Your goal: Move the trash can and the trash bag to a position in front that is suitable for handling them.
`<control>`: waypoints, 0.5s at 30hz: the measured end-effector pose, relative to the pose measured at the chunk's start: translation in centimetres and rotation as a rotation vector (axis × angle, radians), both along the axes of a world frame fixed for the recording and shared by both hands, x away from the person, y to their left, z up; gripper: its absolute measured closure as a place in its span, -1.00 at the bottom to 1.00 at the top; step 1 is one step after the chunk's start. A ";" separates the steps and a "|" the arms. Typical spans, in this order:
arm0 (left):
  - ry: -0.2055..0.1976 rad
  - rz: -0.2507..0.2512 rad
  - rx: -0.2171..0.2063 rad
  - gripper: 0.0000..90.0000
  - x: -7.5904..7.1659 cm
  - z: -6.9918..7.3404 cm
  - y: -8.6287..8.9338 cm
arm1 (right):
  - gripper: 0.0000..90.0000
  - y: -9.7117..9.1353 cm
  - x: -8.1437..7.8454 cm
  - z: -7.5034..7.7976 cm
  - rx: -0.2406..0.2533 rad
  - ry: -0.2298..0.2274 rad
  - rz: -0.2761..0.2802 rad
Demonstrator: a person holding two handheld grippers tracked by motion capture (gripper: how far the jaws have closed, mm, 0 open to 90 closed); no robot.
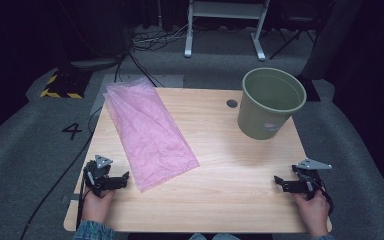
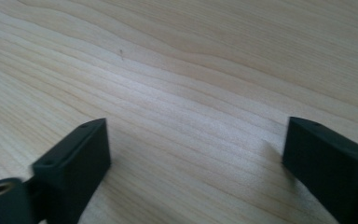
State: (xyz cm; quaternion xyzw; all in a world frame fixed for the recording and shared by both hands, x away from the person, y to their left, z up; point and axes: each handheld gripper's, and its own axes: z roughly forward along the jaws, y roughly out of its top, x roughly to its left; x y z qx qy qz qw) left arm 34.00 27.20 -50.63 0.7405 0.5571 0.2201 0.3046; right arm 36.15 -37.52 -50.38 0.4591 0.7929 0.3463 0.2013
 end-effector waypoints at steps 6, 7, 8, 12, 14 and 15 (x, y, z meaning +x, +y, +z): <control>-0.009 -0.029 -0.006 -0.82 -0.3 0.1 0.0 | -0.46 -0.1 -0.2 0.1 0.013 -0.016 -0.028; -0.009 -0.029 -0.006 -0.79 -0.3 0.1 0.0 | -0.42 -0.2 -0.2 0.1 0.013 -0.018 -0.027; -0.010 -0.027 -0.009 -0.74 -0.3 0.2 0.1 | -0.38 -0.2 -0.3 0.1 0.013 -0.021 -0.026; 0.002 -0.021 -0.022 -0.64 -0.4 0.5 0.2 | -0.31 -0.3 -0.4 0.1 0.018 -0.025 -0.024; -0.013 -0.020 -0.065 -0.60 -0.5 0.7 0.5 | -0.18 -0.3 -0.5 0.1 0.020 -0.029 -0.002; -0.019 -0.022 -0.064 -0.58 -0.6 0.9 0.6 | -0.16 -0.2 -0.5 0.1 0.020 -0.030 0.010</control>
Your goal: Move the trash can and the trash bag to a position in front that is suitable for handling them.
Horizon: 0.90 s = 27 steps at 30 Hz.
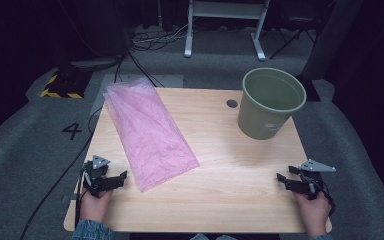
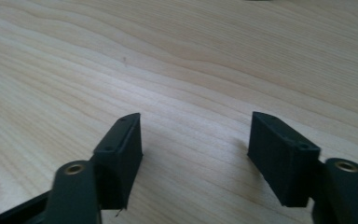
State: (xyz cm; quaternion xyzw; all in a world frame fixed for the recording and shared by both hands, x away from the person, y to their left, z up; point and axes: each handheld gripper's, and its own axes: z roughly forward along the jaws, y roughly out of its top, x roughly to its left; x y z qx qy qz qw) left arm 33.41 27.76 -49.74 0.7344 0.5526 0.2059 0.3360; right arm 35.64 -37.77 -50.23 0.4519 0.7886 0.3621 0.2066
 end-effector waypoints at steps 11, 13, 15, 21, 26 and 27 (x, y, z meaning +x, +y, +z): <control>-0.061 -0.059 -0.007 -0.47 -1.2 2.2 -0.8 | -0.04 0.4 0.7 3.2 0.043 0.031 0.051; -0.076 -0.072 -0.001 -0.47 -1.5 2.5 -1.0 | -0.04 0.6 0.8 4.4 0.050 0.009 0.060; -0.088 -0.093 0.006 -0.47 -1.7 2.7 -1.3 | -0.04 0.8 0.8 5.9 0.046 -0.032 0.068; -0.094 -0.125 0.006 -0.44 -1.9 2.9 -1.7 | -0.09 1.1 1.3 9.0 0.062 -0.143 0.074; -0.093 -0.122 -0.010 -0.44 -2.0 2.8 -1.5 | -0.07 1.5 2.5 11.6 0.051 -0.172 0.102; -0.093 -0.125 -0.009 -0.44 -2.0 2.8 -1.4 | -0.07 1.6 2.8 12.3 0.062 -0.172 0.114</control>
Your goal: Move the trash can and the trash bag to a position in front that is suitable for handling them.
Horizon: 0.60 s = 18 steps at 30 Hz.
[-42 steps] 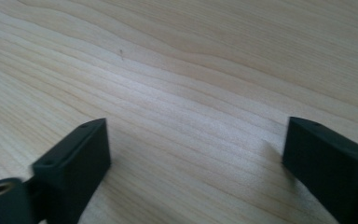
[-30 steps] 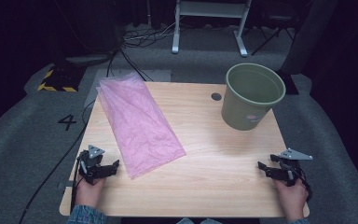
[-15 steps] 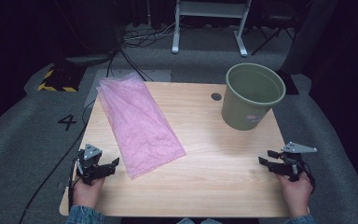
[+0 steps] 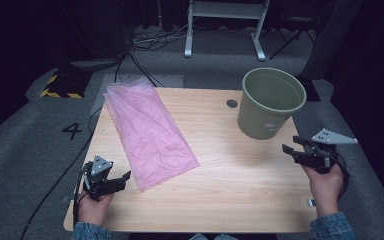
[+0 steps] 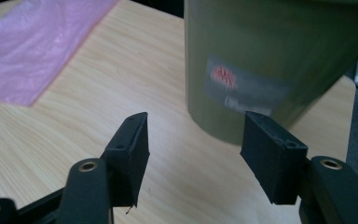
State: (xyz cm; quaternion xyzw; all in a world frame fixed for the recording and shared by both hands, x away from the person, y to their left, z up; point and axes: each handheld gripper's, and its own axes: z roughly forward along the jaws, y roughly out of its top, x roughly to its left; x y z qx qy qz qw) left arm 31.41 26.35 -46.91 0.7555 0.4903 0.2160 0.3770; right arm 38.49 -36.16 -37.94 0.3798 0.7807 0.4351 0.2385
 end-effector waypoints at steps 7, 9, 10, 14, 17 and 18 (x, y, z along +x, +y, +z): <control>0.005 -0.007 0.007 -0.44 0.4 -0.4 0.0 | -0.06 0.8 1.9 4.4 0.055 -0.067 0.035; 0.010 -0.007 -0.001 -0.44 0.5 -0.5 0.0 | -0.06 1.4 2.8 5.4 0.028 -0.059 0.050; 0.010 -0.007 -0.001 -0.44 0.5 -0.5 0.0 | -0.06 1.4 2.8 5.4 0.028 -0.059 0.050; 0.006 -0.017 0.003 -0.44 0.7 -0.6 0.0 | -0.08 2.9 5.6 6.8 -0.017 -0.039 0.067; 0.010 -0.021 0.001 -0.44 0.9 -0.8 0.0 | -0.07 3.8 7.4 6.6 -0.008 -0.017 0.072; 0.014 -0.019 -0.002 -0.44 1.0 -0.8 -0.1 | -0.07 4.1 7.9 6.5 -0.009 -0.005 0.067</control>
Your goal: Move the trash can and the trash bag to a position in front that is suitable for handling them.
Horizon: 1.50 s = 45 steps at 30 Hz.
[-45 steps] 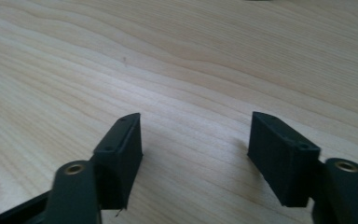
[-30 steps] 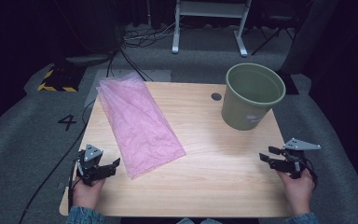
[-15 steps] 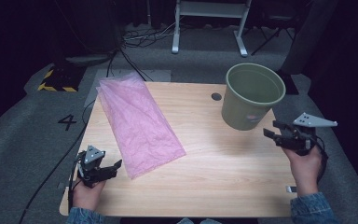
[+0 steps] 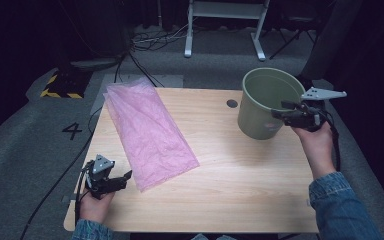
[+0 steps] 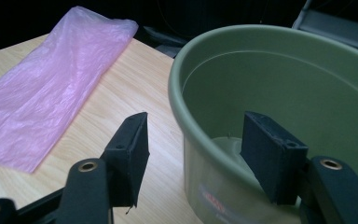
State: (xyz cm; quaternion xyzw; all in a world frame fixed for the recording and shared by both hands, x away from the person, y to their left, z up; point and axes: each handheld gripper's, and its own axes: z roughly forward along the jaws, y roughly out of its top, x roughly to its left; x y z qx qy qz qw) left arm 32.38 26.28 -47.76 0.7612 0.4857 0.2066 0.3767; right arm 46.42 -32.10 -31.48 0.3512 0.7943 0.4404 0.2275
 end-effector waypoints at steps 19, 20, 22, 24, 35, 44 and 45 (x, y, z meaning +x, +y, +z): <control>-0.004 -0.013 0.016 -0.46 0.5 -0.1 -0.6 | 0.38 3.8 1.6 -2.5 -0.081 0.115 0.083; -0.003 -0.011 0.013 -0.46 0.5 -0.1 -0.6 | 0.38 3.9 1.2 -2.5 -0.081 0.115 0.087; -0.002 -0.009 0.013 -0.46 0.5 -0.1 -0.6 | 0.37 4.1 0.3 -2.5 -0.077 0.111 0.109; -0.003 -0.009 0.013 -0.46 0.5 -0.1 -0.6 | 0.33 4.4 -0.7 -2.6 -0.067 0.108 0.138; -0.006 -0.014 0.019 -0.46 0.5 0.0 -0.9 | 0.19 6.7 -6.1 -2.7 -0.057 0.098 0.260; -0.008 -0.008 0.013 -0.46 0.8 0.1 -0.7 | 0.18 8.8 -9.2 -2.8 -0.027 0.119 0.354; -0.011 -0.006 0.013 -0.46 0.9 0.1 -0.7 | 0.16 9.1 -9.6 -2.8 -0.027 0.123 0.360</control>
